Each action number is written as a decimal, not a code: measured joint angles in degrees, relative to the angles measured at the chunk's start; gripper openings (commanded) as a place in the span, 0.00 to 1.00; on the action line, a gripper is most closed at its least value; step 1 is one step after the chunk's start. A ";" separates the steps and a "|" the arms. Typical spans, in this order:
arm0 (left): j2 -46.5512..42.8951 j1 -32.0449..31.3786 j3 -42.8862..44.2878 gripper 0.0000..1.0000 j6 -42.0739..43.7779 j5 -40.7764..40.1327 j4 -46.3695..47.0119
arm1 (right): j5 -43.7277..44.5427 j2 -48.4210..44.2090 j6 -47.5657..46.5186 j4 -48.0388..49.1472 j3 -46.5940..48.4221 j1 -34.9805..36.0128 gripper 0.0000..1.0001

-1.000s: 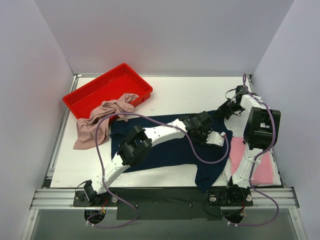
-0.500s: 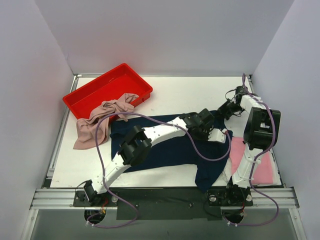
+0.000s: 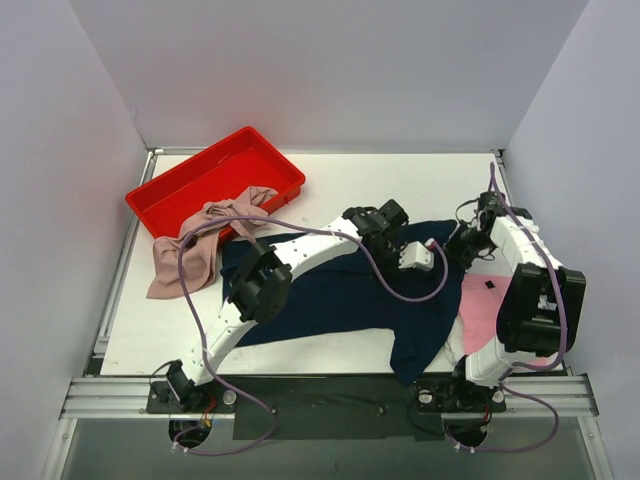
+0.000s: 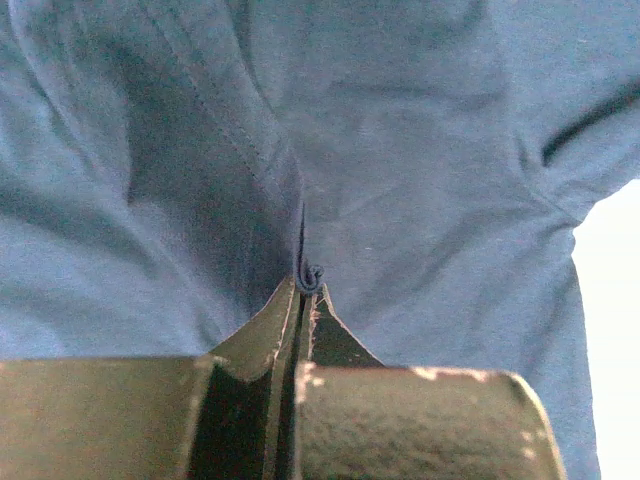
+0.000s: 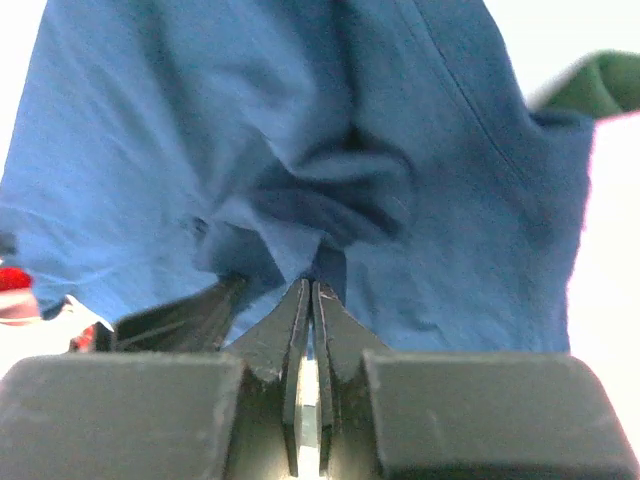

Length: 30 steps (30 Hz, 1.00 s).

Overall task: Fold and stack the t-shirts
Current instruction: Fold the flattened tshirt in 1/3 of the way

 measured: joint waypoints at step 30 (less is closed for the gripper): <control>-2.99 2.86 -5.81 0.32 5.29 10.64 -8.11 | 3.19 -12.37 -3.04 -8.39 -17.86 -3.76 0.30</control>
